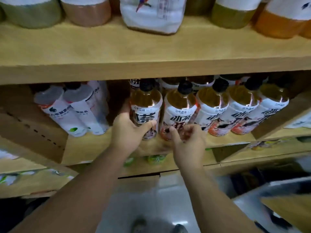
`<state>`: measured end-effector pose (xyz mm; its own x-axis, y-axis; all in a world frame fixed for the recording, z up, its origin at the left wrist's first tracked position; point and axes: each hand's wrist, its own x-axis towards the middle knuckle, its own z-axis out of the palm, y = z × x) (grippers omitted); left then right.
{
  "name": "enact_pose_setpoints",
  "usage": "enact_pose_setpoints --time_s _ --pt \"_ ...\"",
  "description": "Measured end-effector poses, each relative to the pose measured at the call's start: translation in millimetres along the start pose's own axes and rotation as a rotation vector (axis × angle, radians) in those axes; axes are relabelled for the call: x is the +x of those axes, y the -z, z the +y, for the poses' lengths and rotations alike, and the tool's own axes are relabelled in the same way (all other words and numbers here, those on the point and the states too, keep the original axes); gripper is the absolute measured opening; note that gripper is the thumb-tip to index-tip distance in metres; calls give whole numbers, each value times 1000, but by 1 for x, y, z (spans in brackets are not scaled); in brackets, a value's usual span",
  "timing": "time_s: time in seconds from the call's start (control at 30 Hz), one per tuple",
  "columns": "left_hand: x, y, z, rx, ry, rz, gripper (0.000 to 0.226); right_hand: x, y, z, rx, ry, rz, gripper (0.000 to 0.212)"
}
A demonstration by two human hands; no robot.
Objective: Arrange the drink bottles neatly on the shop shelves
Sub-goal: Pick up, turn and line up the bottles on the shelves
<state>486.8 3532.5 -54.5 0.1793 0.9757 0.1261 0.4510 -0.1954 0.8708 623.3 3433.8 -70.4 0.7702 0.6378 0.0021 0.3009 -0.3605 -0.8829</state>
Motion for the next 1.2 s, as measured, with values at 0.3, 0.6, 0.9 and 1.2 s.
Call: enact_pose_setpoints --time_s 0.3,0.6,0.9,1.2 --pt "-11 -42 -21 24 26 149 60 -1 -15 13 98 77 112 46" --pt "38 -46 -24 -92 12 149 62 6 -18 20 147 104 82 45" --pt "53 -49 -27 -173 59 138 59 7 -16 21 112 112 71 41" --pt "7 -29 -30 39 88 -34 73 0 -16 11 58 66 14 46"
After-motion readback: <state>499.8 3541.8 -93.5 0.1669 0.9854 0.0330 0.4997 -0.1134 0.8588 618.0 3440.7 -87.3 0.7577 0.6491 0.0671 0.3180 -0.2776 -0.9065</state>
